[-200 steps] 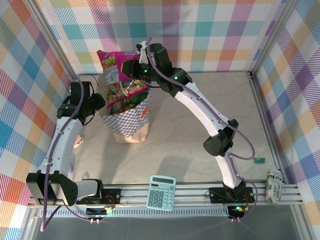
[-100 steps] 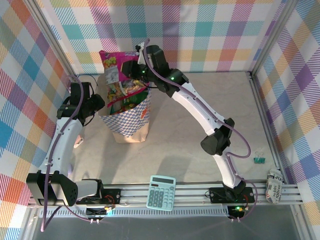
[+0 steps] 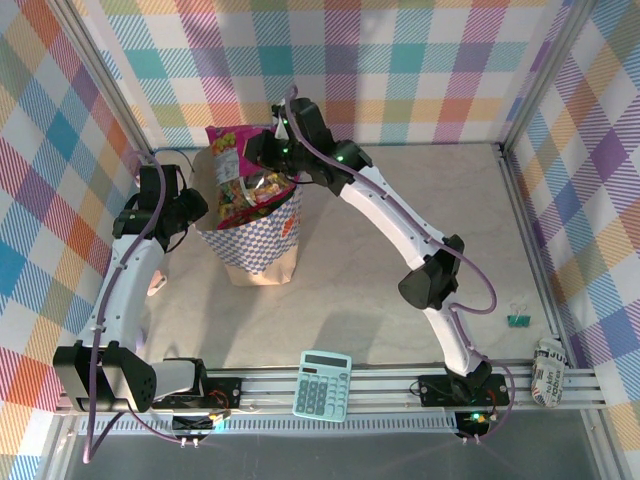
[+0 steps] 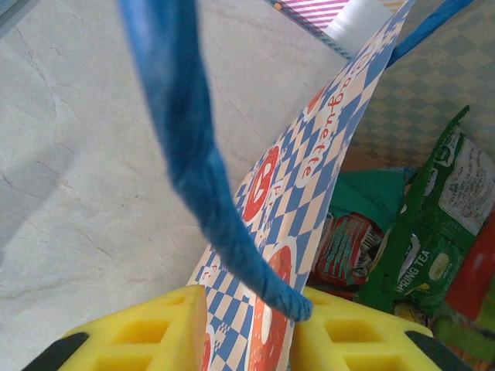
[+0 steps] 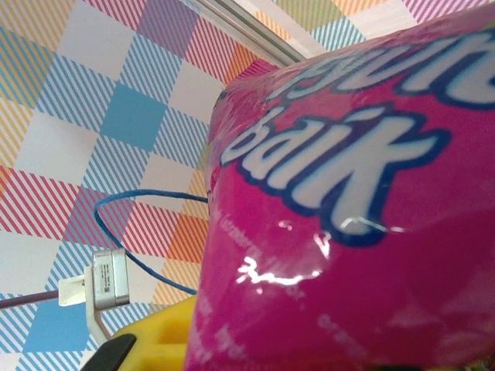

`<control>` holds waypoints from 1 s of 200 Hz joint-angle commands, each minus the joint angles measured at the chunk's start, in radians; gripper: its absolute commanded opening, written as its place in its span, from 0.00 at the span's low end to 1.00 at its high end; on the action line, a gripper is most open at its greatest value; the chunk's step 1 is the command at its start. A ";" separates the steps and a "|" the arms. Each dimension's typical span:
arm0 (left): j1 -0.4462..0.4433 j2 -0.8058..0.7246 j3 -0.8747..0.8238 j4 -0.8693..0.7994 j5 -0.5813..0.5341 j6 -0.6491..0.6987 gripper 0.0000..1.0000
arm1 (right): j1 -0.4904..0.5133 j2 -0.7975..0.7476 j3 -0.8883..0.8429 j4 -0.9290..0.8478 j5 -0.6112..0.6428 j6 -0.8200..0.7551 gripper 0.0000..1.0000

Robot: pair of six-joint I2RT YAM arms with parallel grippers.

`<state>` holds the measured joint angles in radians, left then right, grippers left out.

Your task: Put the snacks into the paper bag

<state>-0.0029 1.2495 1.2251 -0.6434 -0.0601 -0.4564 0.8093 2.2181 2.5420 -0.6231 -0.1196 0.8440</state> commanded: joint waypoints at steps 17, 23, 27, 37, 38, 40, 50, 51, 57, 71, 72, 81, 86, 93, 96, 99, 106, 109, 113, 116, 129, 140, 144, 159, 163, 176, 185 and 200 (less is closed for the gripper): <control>0.017 -0.018 -0.016 0.024 0.015 -0.016 0.32 | 0.017 -0.034 0.062 0.092 -0.066 0.092 0.00; 0.017 -0.019 -0.016 0.024 0.017 -0.017 0.32 | 0.018 -0.032 0.061 0.092 -0.072 0.102 0.00; 0.017 -0.019 -0.016 0.024 0.018 -0.017 0.32 | 0.019 -0.031 0.061 0.090 -0.074 0.108 0.00; 0.017 -0.020 -0.016 0.024 0.018 -0.018 0.32 | 0.021 -0.028 0.061 0.080 -0.075 0.123 0.00; 0.017 -0.020 -0.016 0.024 0.018 -0.018 0.32 | 0.021 -0.028 0.061 0.078 -0.075 0.125 0.00; 0.017 -0.021 -0.016 0.024 0.017 -0.018 0.32 | 0.021 -0.028 0.060 0.073 -0.073 0.129 0.00; 0.017 -0.021 -0.017 0.025 0.017 -0.017 0.32 | 0.022 -0.030 0.060 0.038 -0.050 0.153 0.00; 0.017 -0.021 -0.017 0.025 0.017 -0.017 0.32 | 0.022 -0.031 0.058 0.035 -0.048 0.155 0.00; 0.017 -0.021 -0.016 0.024 0.017 -0.018 0.32 | 0.022 -0.034 0.055 0.022 -0.038 0.165 0.00; 0.018 -0.021 -0.016 0.024 0.017 -0.017 0.32 | 0.023 -0.049 0.043 -0.011 -0.010 0.185 0.00; 0.018 -0.021 -0.016 0.024 0.017 -0.017 0.32 | 0.024 -0.051 0.041 -0.012 -0.008 0.185 0.00; 0.020 -0.021 -0.017 0.026 0.018 -0.017 0.32 | 0.024 -0.065 0.027 -0.017 0.009 0.185 0.00; 0.020 -0.021 -0.017 0.027 0.020 -0.019 0.32 | 0.027 -0.075 0.017 -0.021 0.023 0.185 0.00; 0.020 -0.019 -0.016 0.028 0.021 -0.019 0.32 | 0.028 -0.087 0.002 -0.020 0.041 0.183 0.00; 0.019 -0.019 -0.016 0.028 0.021 -0.019 0.32 | 0.028 -0.092 -0.006 -0.016 0.046 0.183 0.00; 0.020 -0.019 -0.016 0.029 0.023 -0.019 0.31 | 0.028 -0.095 -0.012 -0.014 0.051 0.182 0.00; 0.020 -0.018 -0.015 0.030 0.024 -0.019 0.32 | 0.028 -0.102 -0.022 -0.006 0.055 0.183 0.00; 0.020 -0.018 -0.015 0.030 0.026 -0.020 0.32 | 0.028 -0.101 -0.024 -0.004 0.056 0.184 0.00; 0.020 -0.018 -0.015 0.031 0.026 -0.020 0.31 | 0.028 -0.100 -0.025 -0.001 0.054 0.184 0.00; 0.020 -0.018 -0.015 0.031 0.026 -0.020 0.32 | 0.028 -0.099 -0.025 0.002 0.055 0.185 0.00; 0.019 -0.017 -0.016 0.030 0.029 -0.019 0.31 | 0.028 -0.084 -0.023 0.022 0.038 0.194 0.00; 0.020 -0.018 -0.018 0.028 0.030 -0.018 0.31 | 0.028 -0.066 -0.015 0.043 0.016 0.208 0.00; 0.020 -0.019 -0.018 0.029 0.030 -0.019 0.31 | 0.028 -0.057 -0.012 0.049 0.008 0.212 0.00; 0.021 -0.021 -0.019 0.024 0.030 -0.018 0.31 | 0.028 -0.019 0.025 0.062 -0.028 0.226 0.00; 0.021 -0.020 -0.019 0.025 0.030 -0.018 0.31 | 0.028 -0.007 0.036 0.064 -0.036 0.229 0.00; 0.020 -0.022 -0.019 0.024 0.031 -0.016 0.31 | 0.028 0.021 0.060 0.087 -0.071 0.238 0.00; 0.020 -0.022 -0.019 0.024 0.032 -0.015 0.31 | 0.028 0.037 0.070 0.107 -0.087 0.248 0.00; 0.020 -0.020 -0.018 0.024 0.033 -0.017 0.31 | 0.028 0.058 0.079 0.126 -0.099 0.268 0.00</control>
<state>-0.0010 1.2495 1.2179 -0.6281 -0.0349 -0.4599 0.8299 2.2631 2.5469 -0.6796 -0.1410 1.0595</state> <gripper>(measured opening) 0.312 0.140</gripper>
